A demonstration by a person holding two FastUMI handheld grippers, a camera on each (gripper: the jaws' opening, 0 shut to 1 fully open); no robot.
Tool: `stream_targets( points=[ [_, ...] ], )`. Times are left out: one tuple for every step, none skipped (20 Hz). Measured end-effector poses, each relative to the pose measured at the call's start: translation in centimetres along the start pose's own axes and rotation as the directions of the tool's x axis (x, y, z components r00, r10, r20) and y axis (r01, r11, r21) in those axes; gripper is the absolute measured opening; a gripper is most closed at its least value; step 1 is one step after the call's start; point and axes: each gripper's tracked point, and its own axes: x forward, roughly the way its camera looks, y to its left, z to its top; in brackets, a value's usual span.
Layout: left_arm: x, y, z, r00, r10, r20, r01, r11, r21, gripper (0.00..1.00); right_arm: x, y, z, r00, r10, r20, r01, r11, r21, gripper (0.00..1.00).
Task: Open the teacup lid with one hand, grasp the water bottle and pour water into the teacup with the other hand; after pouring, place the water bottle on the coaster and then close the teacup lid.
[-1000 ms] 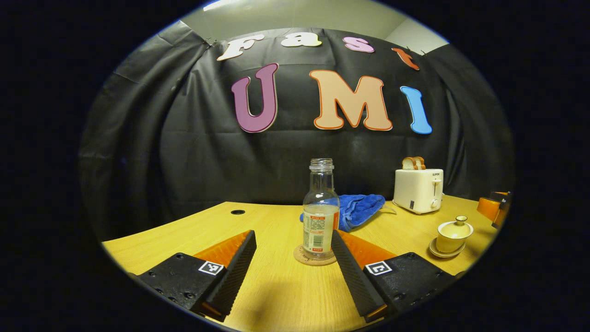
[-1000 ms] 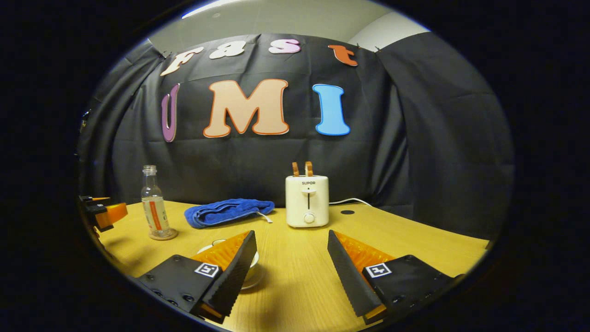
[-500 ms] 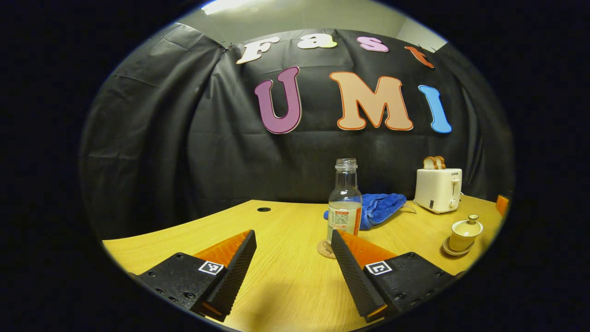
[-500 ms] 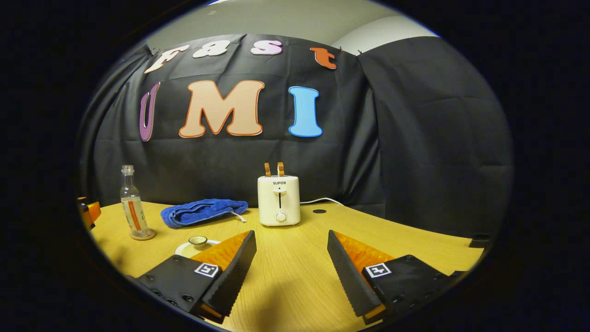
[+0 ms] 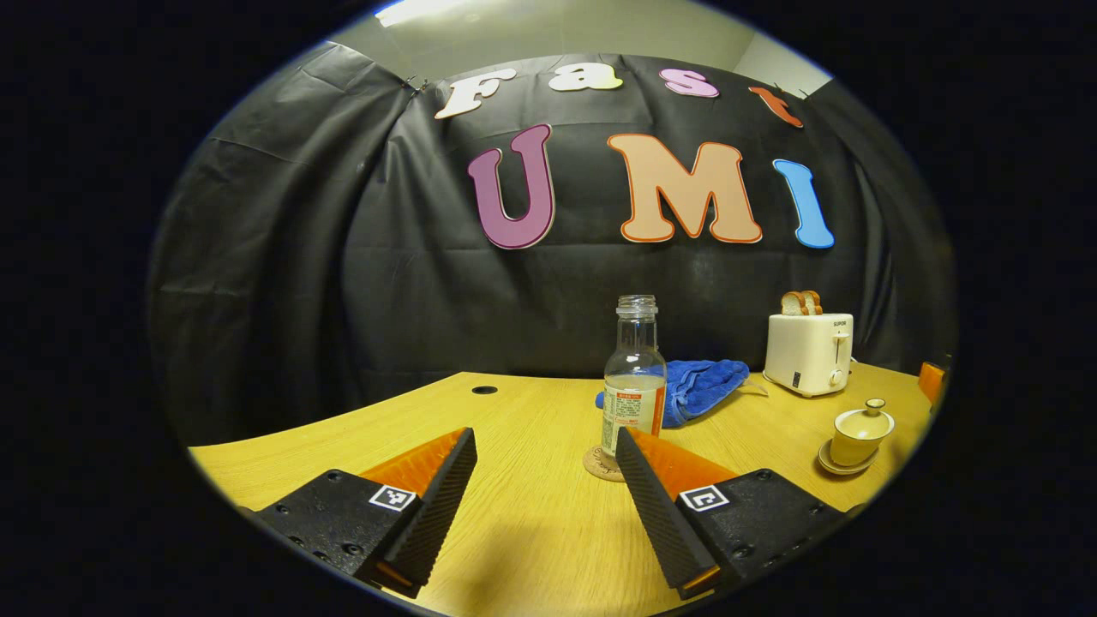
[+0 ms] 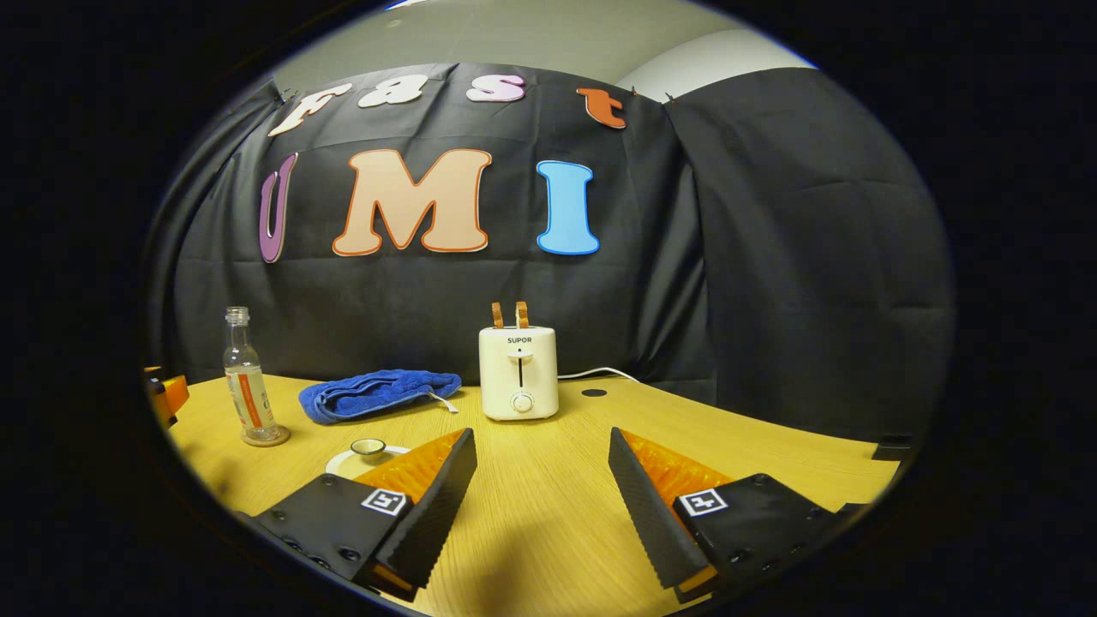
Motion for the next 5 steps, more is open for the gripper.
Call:
stream_targets(
  points=[
    [-0.02, 0.03, 0.00, 1.000, 0.000, 0.000, 0.000, 1.000, 0.000, 0.95, 0.03, 0.03, -0.03, 1.000, 0.000, 0.000, 0.000, 1.000, 0.000, 0.94],
    [-0.05, 0.03, 0.01, 1.000, 0.000, 0.000, 0.000, 1.000, 0.000, 0.95, 0.05, 0.01, 0.03, 1.000, 0.000, 0.000, 0.000, 1.000, 0.000, 0.98],
    [-0.01, 0.01, -0.02, 1.000, 0.000, 0.000, 0.000, 1.000, 0.000, 0.95, 0.07, 0.02, -0.04, 1.000, 0.000, 0.000, 0.000, 1.000, 0.000, 0.94],
    [0.00, 0.03, -0.03, 1.000, 0.000, 0.001, 0.000, 1.000, 0.000, 0.95, 0.04, -0.02, 0.05, 1.000, 0.000, 0.000, 0.000, 1.000, 0.000, 0.94],
    [0.04, 0.03, -0.05, 1.000, 0.000, 0.000, 0.000, 1.000, 0.000, 0.95, 0.06, 0.00, -0.03, 1.000, 0.001, 0.000, -0.001, 1.000, 0.000, 0.94]
  ],
)
